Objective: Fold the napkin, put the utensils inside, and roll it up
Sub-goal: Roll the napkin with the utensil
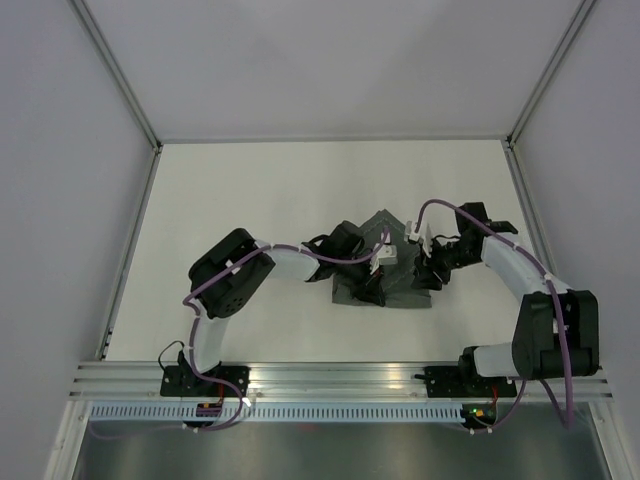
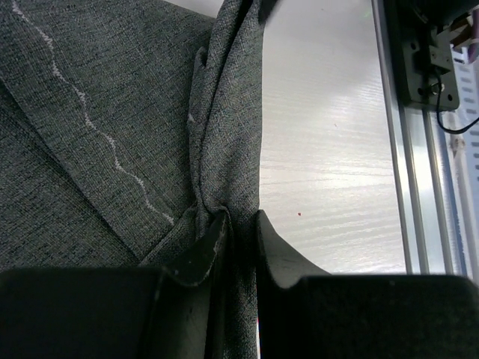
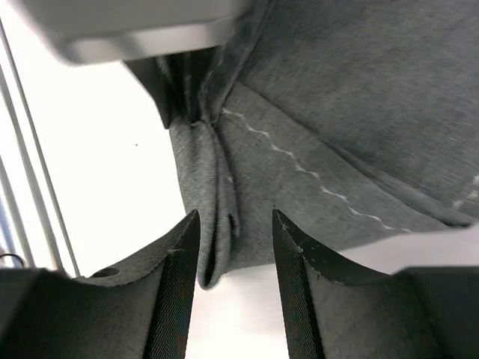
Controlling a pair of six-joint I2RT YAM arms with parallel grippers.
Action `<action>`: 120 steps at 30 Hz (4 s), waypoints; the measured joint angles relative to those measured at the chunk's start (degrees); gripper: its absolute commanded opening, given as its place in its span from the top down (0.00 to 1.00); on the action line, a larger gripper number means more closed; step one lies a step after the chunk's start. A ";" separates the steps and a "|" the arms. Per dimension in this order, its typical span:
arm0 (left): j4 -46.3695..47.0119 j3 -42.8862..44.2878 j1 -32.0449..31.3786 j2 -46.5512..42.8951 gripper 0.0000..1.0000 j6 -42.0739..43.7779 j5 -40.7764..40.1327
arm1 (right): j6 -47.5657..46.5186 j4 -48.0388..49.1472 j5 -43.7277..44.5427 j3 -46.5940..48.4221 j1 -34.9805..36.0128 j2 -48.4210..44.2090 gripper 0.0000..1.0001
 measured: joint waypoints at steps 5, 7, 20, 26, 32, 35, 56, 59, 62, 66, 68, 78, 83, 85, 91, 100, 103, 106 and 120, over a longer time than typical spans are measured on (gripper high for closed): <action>-1.53 2.29 1.22 2.14 0.98 -2.58 3.63 | 1.38 8.90 4.50 -9.40 6.71 -6.36 0.49; -1.81 2.69 1.49 2.56 0.98 -3.19 4.28 | 2.60 12.26 6.19 -12.24 9.79 -8.61 0.49; -5.03 6.05 2.34 4.98 0.98 -6.27 7.06 | 8.31 25.29 14.36 -17.97 23.12 -9.40 0.51; -5.42 6.73 2.64 5.68 0.98 -7.21 8.04 | 9.86 28.50 16.74 -19.52 26.21 -7.76 0.52; -5.42 6.75 2.71 5.70 0.97 -7.48 8.07 | 10.97 31.63 18.29 -19.71 27.06 -5.68 0.67; -5.38 6.78 2.97 5.73 0.88 -8.13 8.07 | 11.58 32.09 18.43 -19.71 27.06 -5.29 0.78; 16.83 -4.72 8.90 0.87 0.63 -32.00 7.19 | 11.78 31.17 11.93 -14.69 23.85 2.29 0.96; 22.05 -7.76 9.77 -2.29 0.64 -35.04 4.87 | 10.99 27.85 8.59 -11.78 21.81 5.73 0.97; 26.71 -11.80 10.34 -6.78 0.65 -36.59 1.05 | 9.73 23.41 5.25 -8.15 19.87 9.84 0.97; 34.03 -20.24 10.40 -14.45 0.66 -36.83 -6.64 | 7.65 16.63 1.07 -2.75 17.38 15.87 0.97; 36.68 -24.22 10.16 -17.99 0.67 -36.04 -10.64 | 6.91 13.31 -0.66 -0.20 16.37 18.78 0.97; 38.45 -33.40 -0.44 -28.98 0.61 -16.13 -33.77 | 5.44 -2.71 -5.99 12.48 13.86 32.70 0.97; 34.86 -32.28 -6.43 -27.89 0.56 -3.28 -41.88 | 5.44 -7.96 -6.99 16.15 13.86 36.92 0.98; 33.11 -30.99 -8.09 -26.32 0.53 1.53 -44.04 | 5.44 -9.44 -7.19 17.07 13.86 38.05 0.98; 29.22 -28.09 -12.52 -21.03 0.44 15.78 -47.76 | 5.51 -12.35 -7.69 18.45 13.86 40.19 0.98; 25.70 -25.09 -14.84 -15.19 0.38 28.02 -48.50 | 5.68 -13.55 -7.82 19.21 13.86 41.13 0.99; 24.59 -23.71 -15.06 -13.70 0.39 29.86 -48.41 | 5.79 -13.73 -7.80 19.37 13.86 41.29 0.99; 23.87 -21.92 -15.41 -12.37 0.44 30.99 -47.95 | 5.81 -13.79 -7.80 19.41 13.86 41.33 0.99; 16.90 -15.98 -15.28 -9.55 0.96 26.64 -43.19 | 5.86 -15.06 -6.73 19.30 12.96 41.46 0.92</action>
